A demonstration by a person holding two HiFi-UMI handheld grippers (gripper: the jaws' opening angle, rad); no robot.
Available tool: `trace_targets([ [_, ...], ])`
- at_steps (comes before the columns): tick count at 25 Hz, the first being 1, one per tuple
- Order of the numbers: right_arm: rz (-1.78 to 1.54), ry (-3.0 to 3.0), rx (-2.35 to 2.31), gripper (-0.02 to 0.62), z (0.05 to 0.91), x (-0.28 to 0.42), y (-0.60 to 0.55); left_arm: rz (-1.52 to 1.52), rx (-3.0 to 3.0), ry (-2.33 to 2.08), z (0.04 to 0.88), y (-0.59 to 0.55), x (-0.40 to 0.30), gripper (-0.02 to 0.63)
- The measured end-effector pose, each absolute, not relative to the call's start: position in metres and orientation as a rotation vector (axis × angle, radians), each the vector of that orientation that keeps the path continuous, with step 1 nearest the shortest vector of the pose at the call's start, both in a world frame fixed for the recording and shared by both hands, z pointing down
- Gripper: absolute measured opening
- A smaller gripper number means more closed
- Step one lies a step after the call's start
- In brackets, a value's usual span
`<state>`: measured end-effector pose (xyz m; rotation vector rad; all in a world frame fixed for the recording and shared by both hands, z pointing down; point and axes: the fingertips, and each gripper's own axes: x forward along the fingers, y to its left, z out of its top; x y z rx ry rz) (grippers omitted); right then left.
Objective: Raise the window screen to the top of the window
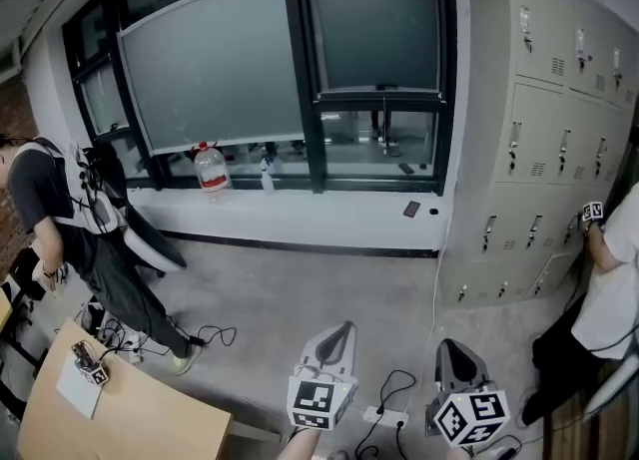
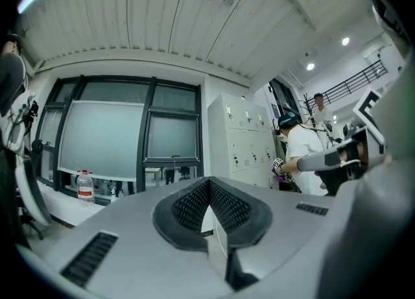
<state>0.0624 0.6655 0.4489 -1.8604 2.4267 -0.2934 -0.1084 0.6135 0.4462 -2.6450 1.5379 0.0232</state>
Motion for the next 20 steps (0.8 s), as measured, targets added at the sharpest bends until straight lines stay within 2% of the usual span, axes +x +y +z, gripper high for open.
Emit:
trace_targets([
  [12, -0.381, 2.539, -1.75, 0.005, 0.479, 0.074, 0.649, 0.001, -2.644, 1.566, 0.449, 0.614, -0.088, 0.003],
  [20, -0.493, 2.597, -1.725, 0.005, 0.517, 0.067, 0.579, 0.05, -2.635, 1.667, 0.466, 0.543, -0.107, 0.003],
])
